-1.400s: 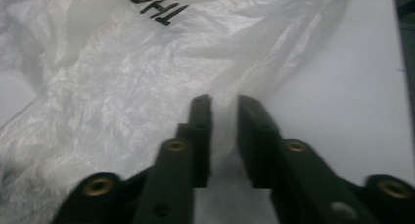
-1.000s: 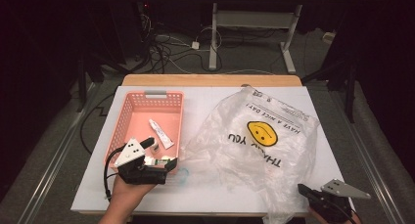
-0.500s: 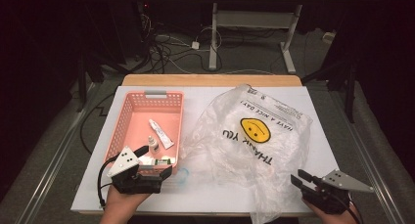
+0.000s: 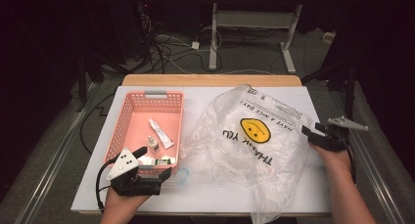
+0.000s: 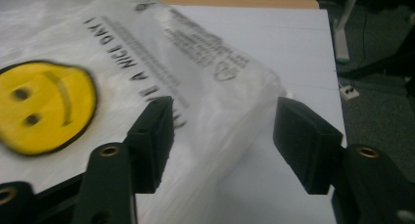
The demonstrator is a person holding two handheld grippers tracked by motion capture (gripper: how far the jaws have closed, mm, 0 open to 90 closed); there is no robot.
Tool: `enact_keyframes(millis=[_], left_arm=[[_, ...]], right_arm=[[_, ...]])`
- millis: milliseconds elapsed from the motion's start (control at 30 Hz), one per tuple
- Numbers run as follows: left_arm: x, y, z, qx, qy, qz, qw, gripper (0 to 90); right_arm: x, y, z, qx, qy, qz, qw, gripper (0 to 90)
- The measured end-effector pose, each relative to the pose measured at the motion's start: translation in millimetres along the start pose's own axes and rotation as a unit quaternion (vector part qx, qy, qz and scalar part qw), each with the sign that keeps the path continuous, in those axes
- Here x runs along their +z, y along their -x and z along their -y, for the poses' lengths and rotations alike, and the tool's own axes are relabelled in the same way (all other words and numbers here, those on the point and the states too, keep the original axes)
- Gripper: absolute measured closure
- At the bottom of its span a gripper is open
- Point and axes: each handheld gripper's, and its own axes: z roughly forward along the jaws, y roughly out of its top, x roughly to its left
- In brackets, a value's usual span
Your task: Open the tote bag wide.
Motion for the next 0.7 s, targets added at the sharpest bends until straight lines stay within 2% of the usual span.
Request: enact_keyframes(millis=[33, 133, 233, 267, 300, 333, 433, 533, 667, 700], left_arm=[[1.1, -1.3, -0.5, -0.001, 0.001, -0.001, 1.0000, 0.0], [2.6, -2.4, 0.1, 0.001, -0.003, 0.000, 1.0000, 0.0], [2.1, -3.1, 1.0, 0.000, -0.003, 0.001, 1.0000, 0.0], [1.7, -3.2, 1.3, 0.000, -0.004, 0.001, 1.0000, 0.0], [1.1, -3.5, 1.6, 0.001, -0.004, 0.001, 1.0000, 0.0], [0.0, -4.1, 2.0, 0.001, -0.002, 0.000, 1.0000, 0.0], [-0.3, -4.8, 2.3, 0.002, -0.003, 0.000, 1.0000, 0.0], [-0.2, -5.4, 2.2, 0.002, -0.002, 0.001, 1.0000, 0.0], [1.2, -5.7, 1.7, 0.001, -0.003, 0.002, 1.0000, 0.0], [1.8, -5.5, 1.6, 0.002, -0.003, 0.002, 1.0000, 0.0]], right_arm=[[18.9, 7.5, -6.2, 0.012, -0.018, 0.004, 0.9997, 33.7], [40.0, 12.8, -10.1, 0.023, -0.058, -0.002, 0.9981, 32.9], [49.0, 11.8, -7.8, 0.009, -0.082, 0.000, 0.9966, 45.8], [49.0, 11.8, -7.8, 0.009, -0.082, 0.000, 0.9966, 45.8], [49.0, 9.1, -6.0, 0.001, -0.091, 0.006, 0.9959, 61.9], [46.8, 7.1, -5.3, -0.001, -0.089, 0.006, 0.9960, 70.8], [40.3, 3.0, -1.8, -0.011, -0.087, 0.017, 0.9960, 84.4], [32.9, 3.8, 1.6, -0.012, -0.082, 0.023, 0.9963, 85.4], [4.2, 10.1, 15.9, -0.011, -0.070, 0.049, 0.9963, 85.1], [4.2, 10.1, 15.9, -0.011, -0.070, 0.049, 0.9963, 85.1]])
